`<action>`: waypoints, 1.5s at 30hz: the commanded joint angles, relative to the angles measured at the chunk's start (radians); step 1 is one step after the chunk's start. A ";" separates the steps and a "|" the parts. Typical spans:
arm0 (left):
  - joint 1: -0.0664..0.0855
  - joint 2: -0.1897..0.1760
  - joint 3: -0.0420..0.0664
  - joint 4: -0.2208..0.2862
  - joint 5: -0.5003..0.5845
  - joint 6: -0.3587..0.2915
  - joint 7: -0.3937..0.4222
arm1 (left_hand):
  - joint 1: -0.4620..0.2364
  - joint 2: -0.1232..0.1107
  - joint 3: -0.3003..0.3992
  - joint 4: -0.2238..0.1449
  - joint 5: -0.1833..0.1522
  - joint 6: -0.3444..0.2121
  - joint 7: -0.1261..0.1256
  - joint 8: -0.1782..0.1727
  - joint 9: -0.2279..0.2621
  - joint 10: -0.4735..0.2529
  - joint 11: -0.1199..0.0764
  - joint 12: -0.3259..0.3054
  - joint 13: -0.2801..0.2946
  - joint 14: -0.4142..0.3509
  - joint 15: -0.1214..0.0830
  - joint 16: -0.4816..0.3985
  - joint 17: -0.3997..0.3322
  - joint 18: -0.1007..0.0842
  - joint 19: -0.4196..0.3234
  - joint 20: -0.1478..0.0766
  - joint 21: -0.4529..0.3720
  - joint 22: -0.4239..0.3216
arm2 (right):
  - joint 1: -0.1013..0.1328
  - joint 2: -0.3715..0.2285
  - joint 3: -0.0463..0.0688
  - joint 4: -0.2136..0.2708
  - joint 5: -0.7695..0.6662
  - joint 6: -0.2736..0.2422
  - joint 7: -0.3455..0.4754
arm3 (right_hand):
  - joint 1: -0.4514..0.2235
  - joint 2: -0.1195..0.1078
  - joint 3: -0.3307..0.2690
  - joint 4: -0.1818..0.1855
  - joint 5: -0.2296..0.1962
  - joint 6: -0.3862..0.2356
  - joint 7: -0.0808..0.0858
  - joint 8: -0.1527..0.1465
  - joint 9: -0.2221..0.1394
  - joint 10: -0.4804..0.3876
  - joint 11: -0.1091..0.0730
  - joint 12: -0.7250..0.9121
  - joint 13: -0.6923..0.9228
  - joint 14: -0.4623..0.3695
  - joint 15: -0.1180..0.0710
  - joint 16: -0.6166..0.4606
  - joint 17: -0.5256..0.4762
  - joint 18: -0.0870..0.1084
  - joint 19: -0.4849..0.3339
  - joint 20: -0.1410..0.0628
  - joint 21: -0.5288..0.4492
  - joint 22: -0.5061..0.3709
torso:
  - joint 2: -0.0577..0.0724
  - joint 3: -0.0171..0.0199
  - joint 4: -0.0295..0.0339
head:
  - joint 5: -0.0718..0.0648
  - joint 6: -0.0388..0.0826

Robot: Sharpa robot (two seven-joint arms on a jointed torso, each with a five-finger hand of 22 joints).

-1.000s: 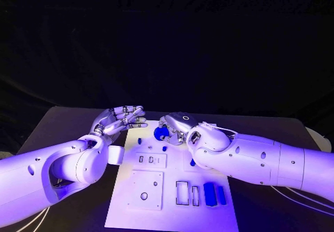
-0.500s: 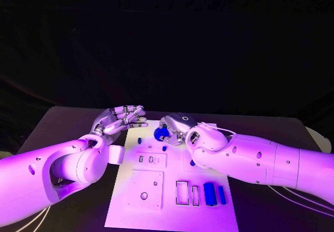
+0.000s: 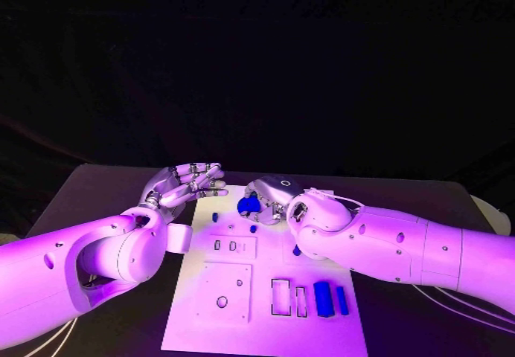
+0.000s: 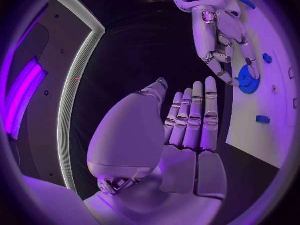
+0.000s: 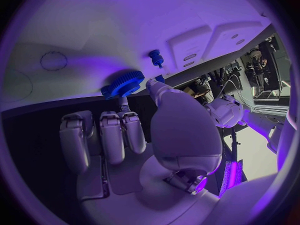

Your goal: Assemble the parts on the task board

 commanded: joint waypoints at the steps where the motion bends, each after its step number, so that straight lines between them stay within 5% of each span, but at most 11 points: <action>1: 0.001 0.001 0.001 0.001 -0.003 0.016 0.006 | 0.008 0.000 0.006 0.002 0.003 -0.004 0.011 -0.007 -0.002 0.005 0.005 -0.002 0.000 0.002 0.005 -0.005 0.001 0.005 0.003 0.000 -0.004 -0.001 | -0.004 -0.005 -0.003 -0.003 0.015 0.068 -0.006 | -0.014 0.004 -0.012 0.001 0.007 0.013 0.002 -0.004 0.002 0.042 0.003 0.001 0.199 0.108 0.006 0.003 0.263 -0.014 0.106 0.007 0.005 0.263 | 0.001 0.0003 -0.0003 | 0.000 -0.001; 14: 0.001 -0.002 0.001 0.002 -0.003 0.016 0.006 | 0.008 0.000 0.006 0.002 0.003 -0.004 0.011 -0.007 -0.002 0.005 0.005 -0.002 0.000 0.002 0.005 -0.005 0.001 0.005 0.003 0.000 -0.004 -0.001 | -0.004 -0.030 -0.003 0.004 0.015 0.056 -0.022 | -0.021 0.026 -0.015 -0.002 0.027 0.023 -0.001 -0.005 0.005 0.046 0.000 0.005 0.203 0.108 0.004 0.003 0.263 -0.014 0.106 0.006 0.005 0.263 | 0.000 0.0020 -0.0010 | 0.000 -0.004; 27: 0.001 -0.006 0.001 0.004 -0.003 0.015 0.007 | 0.008 0.000 0.007 0.002 0.003 -0.004 0.011 -0.007 -0.002 0.005 0.006 -0.004 0.000 0.002 0.005 -0.006 0.002 0.005 0.003 0.000 -0.005 -0.001 | -0.004 -0.086 -0.003 0.071 0.013 -0.003 -0.022 | -0.011 0.029 -0.011 -0.007 0.033 0.031 -0.003 -0.004 0.007 0.051 -0.001 0.008 0.208 0.108 0.003 0.003 0.263 -0.014 0.106 0.005 0.005 0.263 | 0.000 0.0014 -0.0007 | -0.003 -0.007; 37: 0.001 -0.012 0.001 0.003 -0.003 0.014 0.007 | 0.008 0.000 0.007 0.002 0.003 -0.004 0.011 -0.007 -0.002 0.005 0.006 -0.004 0.000 0.002 0.005 -0.006 0.002 0.005 0.003 0.000 -0.005 -0.001 | 0.018 -0.240 0.005 0.193 0.082 -0.122 0.026 | 0.008 0.029 -0.005 -0.012 0.037 0.047 -0.008 -0.001 0.010 0.059 -0.006 0.015 0.215 0.108 -0.001 0.003 0.263 -0.014 0.106 0.002 0.005 0.263 | -0.004 0.0050 -0.0082 | -0.003 0.003; 45: 0.001 -0.013 0.001 -0.001 -0.003 0.013 0.007 | 0.009 -0.001 0.008 0.001 0.003 -0.004 0.011 -0.008 -0.002 0.006 0.006 -0.006 0.000 0.002 0.005 -0.006 0.002 0.005 0.003 0.000 -0.005 -0.002 | 0.053 -0.389 0.008 0.230 0.278 -0.093 0.166 | 0.072 0.016 0.010 -0.043 0.019 0.054 -0.010 -0.009 0.011 0.054 -0.009 0.010 0.210 0.107 -0.004 0.003 0.263 -0.014 0.106 -0.003 0.005 0.263 | -0.011 0.0105 -0.0210 | -0.011 0.005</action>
